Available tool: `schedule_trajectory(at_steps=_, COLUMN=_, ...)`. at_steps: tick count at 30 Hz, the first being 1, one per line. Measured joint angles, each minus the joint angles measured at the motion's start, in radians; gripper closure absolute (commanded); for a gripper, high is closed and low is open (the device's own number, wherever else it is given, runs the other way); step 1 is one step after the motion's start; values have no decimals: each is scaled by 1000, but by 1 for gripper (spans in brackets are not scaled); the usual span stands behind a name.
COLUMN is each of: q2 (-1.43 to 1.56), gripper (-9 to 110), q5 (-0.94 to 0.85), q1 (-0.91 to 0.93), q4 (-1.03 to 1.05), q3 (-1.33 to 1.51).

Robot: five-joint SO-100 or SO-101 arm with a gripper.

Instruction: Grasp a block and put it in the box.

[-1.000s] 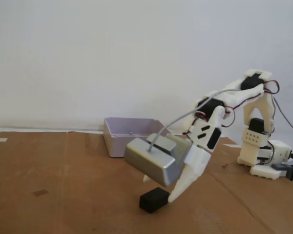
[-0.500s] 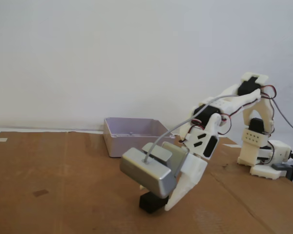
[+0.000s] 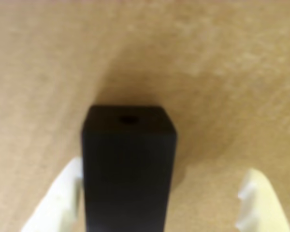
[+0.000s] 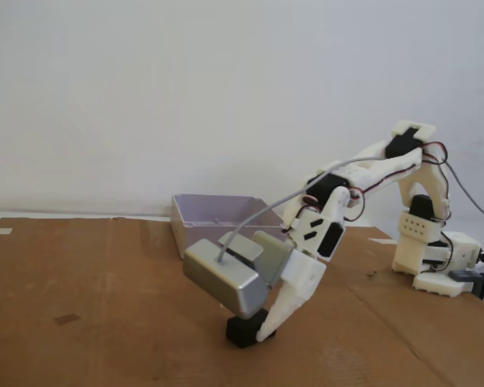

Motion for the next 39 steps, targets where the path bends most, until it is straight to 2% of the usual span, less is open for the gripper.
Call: schedule_trajectory(at_steps=39, q2=-25, gripper=64, q5=9, q1=6, q4=57, q3=-3)
